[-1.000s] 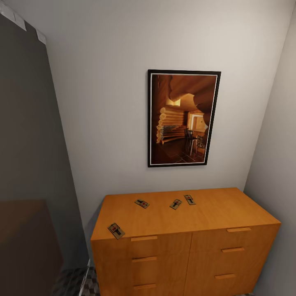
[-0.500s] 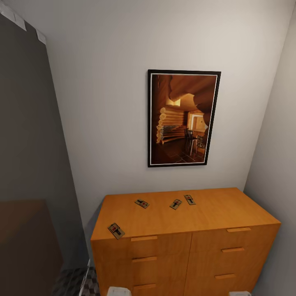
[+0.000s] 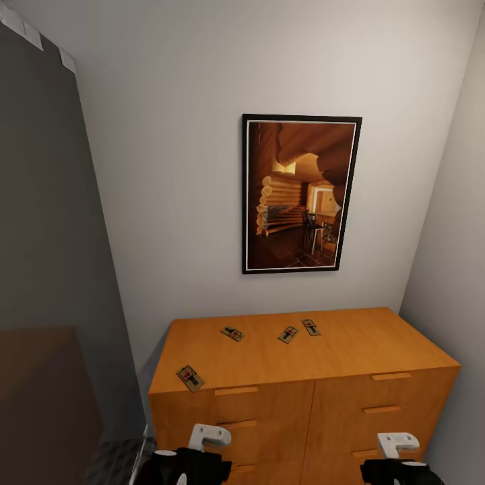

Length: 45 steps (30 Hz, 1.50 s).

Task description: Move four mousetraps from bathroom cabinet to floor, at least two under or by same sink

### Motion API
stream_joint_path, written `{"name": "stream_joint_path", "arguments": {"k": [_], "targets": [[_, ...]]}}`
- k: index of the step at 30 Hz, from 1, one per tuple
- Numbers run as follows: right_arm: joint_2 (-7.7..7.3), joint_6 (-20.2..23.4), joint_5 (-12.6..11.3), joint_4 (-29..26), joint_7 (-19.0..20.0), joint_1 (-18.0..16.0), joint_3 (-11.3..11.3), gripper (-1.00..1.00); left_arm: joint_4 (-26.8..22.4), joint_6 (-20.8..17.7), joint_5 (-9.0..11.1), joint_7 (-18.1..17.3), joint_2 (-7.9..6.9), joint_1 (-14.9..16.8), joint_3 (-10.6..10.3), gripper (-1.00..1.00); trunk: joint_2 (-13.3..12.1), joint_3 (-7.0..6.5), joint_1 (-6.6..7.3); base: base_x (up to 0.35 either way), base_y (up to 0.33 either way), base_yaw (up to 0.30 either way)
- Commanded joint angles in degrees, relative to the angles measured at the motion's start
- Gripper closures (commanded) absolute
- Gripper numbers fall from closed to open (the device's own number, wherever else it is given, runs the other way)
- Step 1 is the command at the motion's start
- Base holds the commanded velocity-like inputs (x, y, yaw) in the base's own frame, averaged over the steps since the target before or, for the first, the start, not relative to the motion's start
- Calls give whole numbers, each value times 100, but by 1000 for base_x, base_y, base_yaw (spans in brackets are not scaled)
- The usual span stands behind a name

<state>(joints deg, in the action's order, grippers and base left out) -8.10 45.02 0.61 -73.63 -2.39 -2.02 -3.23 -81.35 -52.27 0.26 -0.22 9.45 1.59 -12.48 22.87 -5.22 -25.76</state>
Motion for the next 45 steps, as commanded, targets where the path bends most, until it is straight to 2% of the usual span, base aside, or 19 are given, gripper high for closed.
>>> {"name": "stream_joint_path", "arguments": {"k": [1, 5, 11, 13, 21, 23, 24, 25, 28, 31, 38, 39, 45], "targets": [[-6, 94, 3, -95, -21, -54, 1, -100, -44, -136, 5, -3, 14, 89, -7, -100, 5, 3, -2, 0, 0, 0], [-13, 478, 7, -324, -54, -364, -6, -100, -134, -475, 24, -11, 55, 549, -24, -100, 5, 3, -2, 0, 0, 0], [-7, 1031, 15, -440, -99, -993, -8, -100, -180, -663, 159, -18, 55, 1163, -32, -100, 5, 3, -2, 0, 0, 0], [-3, 1092, 17, -450, -103, -1093, -6, -100, -184, -679, 201, -17, 55, 1257, -33, -100, 5, 3, -2, 0, 0, 0], [27, 1392, -5, -441, -129, -1934, 20, -100, -91, -738, 606, -16, 55, 2117, -37, -100, 5, 3, -2, 0, 0, 0], [43, 1444, -16, -388, -152, -2191, 33, -100, 17, -745, 678, -15, 55, 2369, -36, -100, 5, 3, -2, 0, 0, 0], [53, 1468, -20, -341, -174, -2322, 37, -100, 17, -745, 678, -15, 55, 2369, -36, -100, 5, 3, -2, 0, 0, 0], [53, 1468, -20, -341, -174, -2322, 37, -100, 99, -748, 704, -15, 55, 2500, -34, -100, 5, 3, -2, 0, 0, 0], [94, 1498, -27, -98, -284, -2737, 47, -100, 463, -753, 759, -14, 55, 2930, -24, -100, 5, 3, -2, 0, 0, 0], [170, 1498, -28, 300, -473, -3203, 51, -100, 1023, -750, 788, -12, 55, 3431, -8, -100, 5, 3, -2, 0, 0, 0], [471, 1363, -17, 1714, -979, -4360, 51, -100, 2913, -711, 798, 11, 51, 4701, 41, -100, 5, 3, -2, 0, 0, 0], [471, 1363, -17, 1714, -979, -4360, 51, -100, 2913, -711, 798, 11, 51, 4701, 41, -100, 5, 3, -2, 0, 0, 0], [718, 895, -14, 2900, -1155, -5197, 52, -100, 4327, -520, 792, 23, 3, 5650, 89, -100, 5, 3, -2, 0, 0, 0]]}}
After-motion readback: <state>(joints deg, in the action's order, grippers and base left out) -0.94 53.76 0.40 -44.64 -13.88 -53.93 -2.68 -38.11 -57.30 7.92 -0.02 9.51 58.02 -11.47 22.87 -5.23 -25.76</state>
